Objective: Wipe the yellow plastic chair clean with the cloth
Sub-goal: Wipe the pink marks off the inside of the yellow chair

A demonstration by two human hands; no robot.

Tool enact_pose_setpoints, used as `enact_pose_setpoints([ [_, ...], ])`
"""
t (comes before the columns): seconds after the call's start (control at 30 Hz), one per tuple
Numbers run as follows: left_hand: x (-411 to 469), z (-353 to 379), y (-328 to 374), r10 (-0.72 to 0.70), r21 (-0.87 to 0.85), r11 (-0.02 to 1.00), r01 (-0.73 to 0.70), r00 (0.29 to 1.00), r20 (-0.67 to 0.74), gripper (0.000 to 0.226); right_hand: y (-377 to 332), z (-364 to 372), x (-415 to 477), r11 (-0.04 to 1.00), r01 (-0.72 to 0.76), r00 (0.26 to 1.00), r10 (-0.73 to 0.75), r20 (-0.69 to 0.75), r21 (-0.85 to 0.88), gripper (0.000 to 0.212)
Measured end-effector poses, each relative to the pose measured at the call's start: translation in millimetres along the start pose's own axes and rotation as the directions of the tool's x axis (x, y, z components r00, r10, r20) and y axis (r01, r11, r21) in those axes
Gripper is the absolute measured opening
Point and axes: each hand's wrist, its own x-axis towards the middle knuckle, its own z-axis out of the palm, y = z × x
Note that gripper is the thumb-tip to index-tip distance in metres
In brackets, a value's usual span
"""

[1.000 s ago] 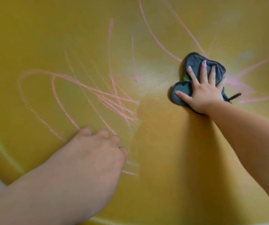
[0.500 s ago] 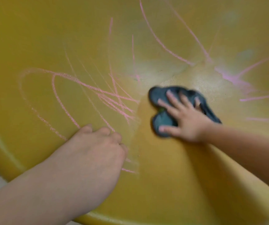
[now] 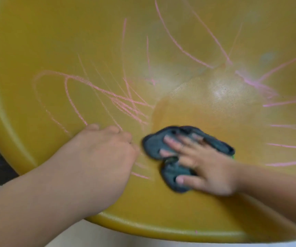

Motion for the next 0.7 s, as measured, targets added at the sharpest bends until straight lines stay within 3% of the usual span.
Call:
enact_pose_setpoints([
  [0.03,-5,-2,-2,-0.017,-0.009,1.0,0.017,1.0,-0.013,0.007,22,-5,9,0.988,-0.141,0.99,0.14,-0.033,-0.056,0.08],
  [0.1,-15,-1,-9,-0.065,0.078,0.995,0.066,0.998,-0.016,0.015,61,-21,35,0.887,-0.461,0.883,0.454,-0.118,-0.038,0.103],
  [0.17,-20,-3,-16,-0.111,0.094,0.989,0.113,0.994,-0.023,0.039,72,-32,57,0.805,-0.593,0.794,0.591,-0.144,0.033,0.108],
  [0.27,-22,-8,-19,-0.14,0.127,0.981,0.146,0.989,-0.052,0.052,37,-27,75,0.86,-0.503,0.855,0.509,-0.098,0.081,0.104],
  [0.4,-25,-11,-17,-0.157,0.146,0.976,0.163,0.986,-0.05,0.056,-53,-5,30,0.973,-0.212,0.977,0.208,0.051,0.094,0.099],
  [0.5,-26,-10,-17,-0.158,0.143,0.976,0.162,0.987,-0.035,0.06,-81,-5,-43,0.977,-0.069,0.975,0.024,0.219,0.199,0.076],
  [0.53,-26,-9,-18,-0.155,0.125,0.979,0.159,0.987,-0.039,0.062,-76,-7,-62,0.976,-0.09,0.961,0.033,0.274,0.198,0.071],
  [0.6,-26,-11,-18,-0.158,0.11,0.981,0.16,0.987,-0.033,0.066,-45,-11,-79,0.972,-0.22,0.937,0.188,0.296,0.079,0.075],
  [0.7,-26,-12,-18,-0.149,0.104,0.983,0.154,0.987,-0.053,0.066,20,-17,-70,0.826,-0.542,0.822,0.559,0.107,-0.152,0.092],
])
